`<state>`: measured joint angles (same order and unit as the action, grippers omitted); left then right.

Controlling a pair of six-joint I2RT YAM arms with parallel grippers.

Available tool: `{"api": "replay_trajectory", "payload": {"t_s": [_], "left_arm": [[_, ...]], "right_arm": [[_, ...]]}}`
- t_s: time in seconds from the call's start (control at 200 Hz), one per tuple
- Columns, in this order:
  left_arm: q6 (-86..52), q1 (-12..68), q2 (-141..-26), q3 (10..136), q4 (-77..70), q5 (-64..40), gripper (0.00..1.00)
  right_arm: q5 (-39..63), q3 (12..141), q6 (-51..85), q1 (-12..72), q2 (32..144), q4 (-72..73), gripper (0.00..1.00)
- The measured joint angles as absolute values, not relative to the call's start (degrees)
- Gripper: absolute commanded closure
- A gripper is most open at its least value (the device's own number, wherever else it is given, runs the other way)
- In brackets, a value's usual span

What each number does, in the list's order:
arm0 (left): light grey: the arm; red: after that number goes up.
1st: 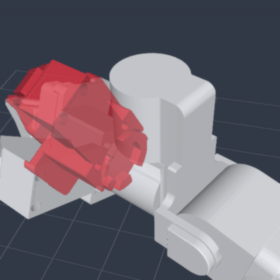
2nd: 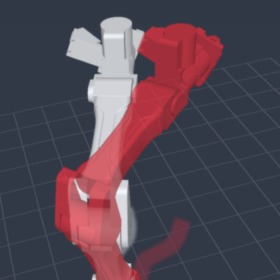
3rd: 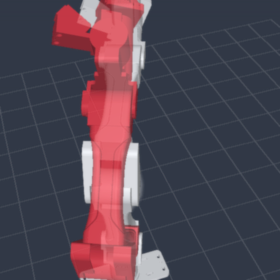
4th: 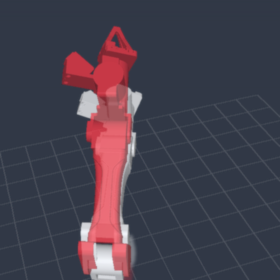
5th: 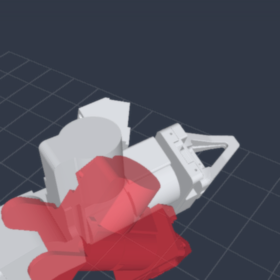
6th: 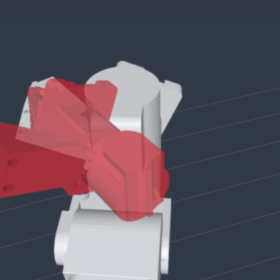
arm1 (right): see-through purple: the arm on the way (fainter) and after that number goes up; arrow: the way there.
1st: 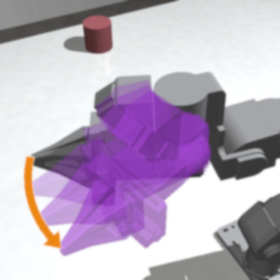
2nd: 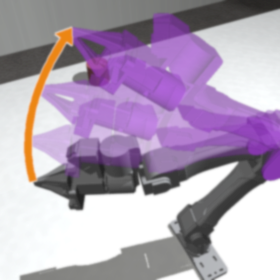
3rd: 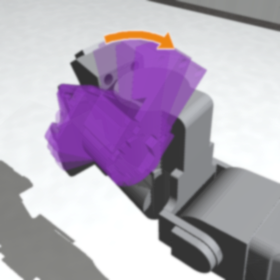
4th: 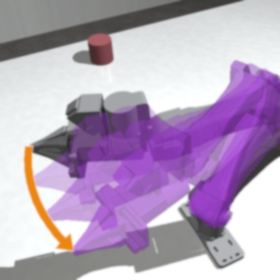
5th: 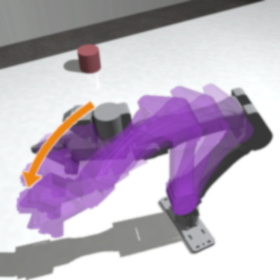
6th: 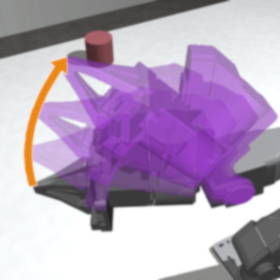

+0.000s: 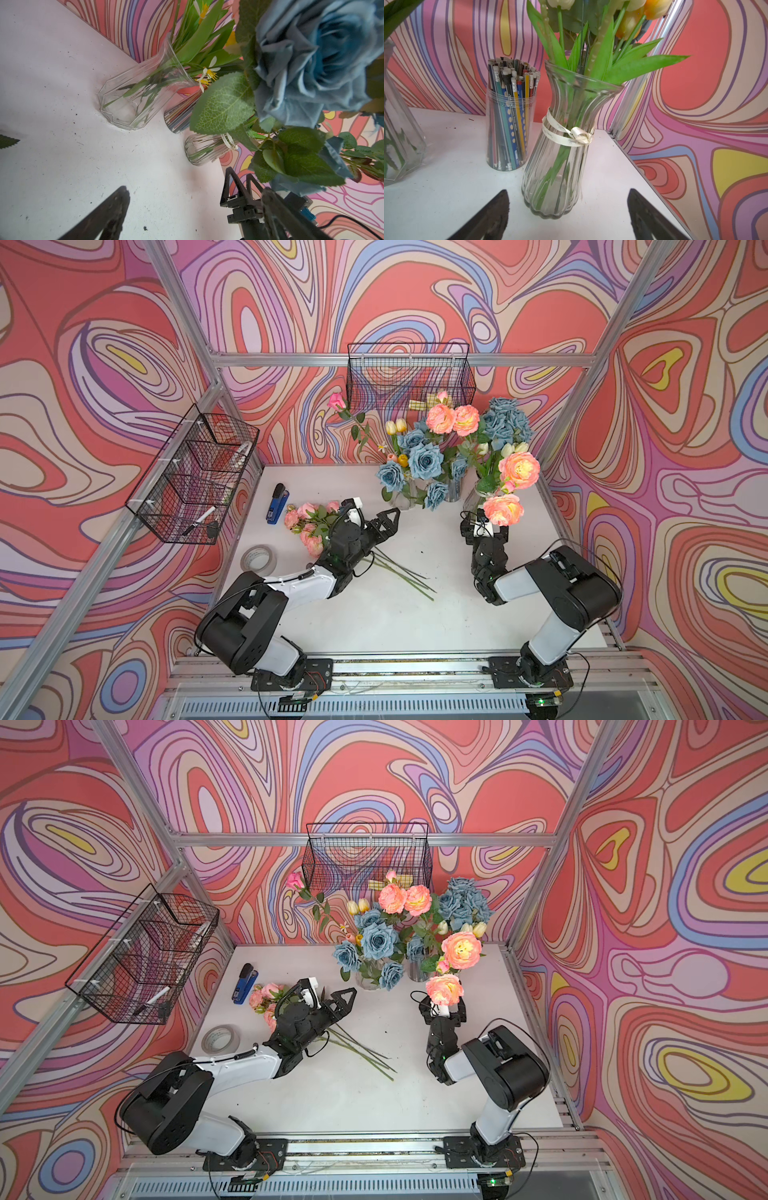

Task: Pick out pink flowers from the vase
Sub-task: Pick up the flower from the vase.

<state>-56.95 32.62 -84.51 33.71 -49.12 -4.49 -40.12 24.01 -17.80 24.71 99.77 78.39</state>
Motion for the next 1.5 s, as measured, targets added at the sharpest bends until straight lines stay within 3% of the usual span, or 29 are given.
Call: {"api": "replay_trajectory", "payload": {"t_s": [0.441, 0.826, 1.502], "left_arm": [[-56.6, 32.4, -84.4, 33.0, -49.2, -4.5, 0.0], [-56.1, 31.9, -83.6, 32.5, -49.4, -4.5, 0.0], [-56.1, 31.9, -83.6, 32.5, -49.5, -4.5, 0.0]], "right_arm": [[-42.7, 32.1, -24.1, 24.2, 104.0, 83.7, 0.13], [-44.7, 35.7, -26.0, 20.1, 104.0, 84.3, 0.22], [-39.3, 39.1, -24.5, 19.8, 104.0, 84.4, 0.37]]}}
